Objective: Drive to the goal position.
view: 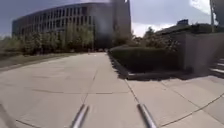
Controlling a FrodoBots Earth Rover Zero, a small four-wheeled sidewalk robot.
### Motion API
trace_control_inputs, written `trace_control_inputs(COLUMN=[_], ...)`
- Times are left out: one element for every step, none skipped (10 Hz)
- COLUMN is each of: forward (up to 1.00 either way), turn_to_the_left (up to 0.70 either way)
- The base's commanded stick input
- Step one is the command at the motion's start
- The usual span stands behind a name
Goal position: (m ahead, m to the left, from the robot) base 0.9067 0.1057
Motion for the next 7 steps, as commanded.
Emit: trace_control_inputs(forward=[0.70, 0.70, 0.70, 0.70, 0.70, 0.70, 0.70], turn_to_the_left=[0.00, 0.00, -0.35, -0.35, -0.23, 0.00, 0.00])
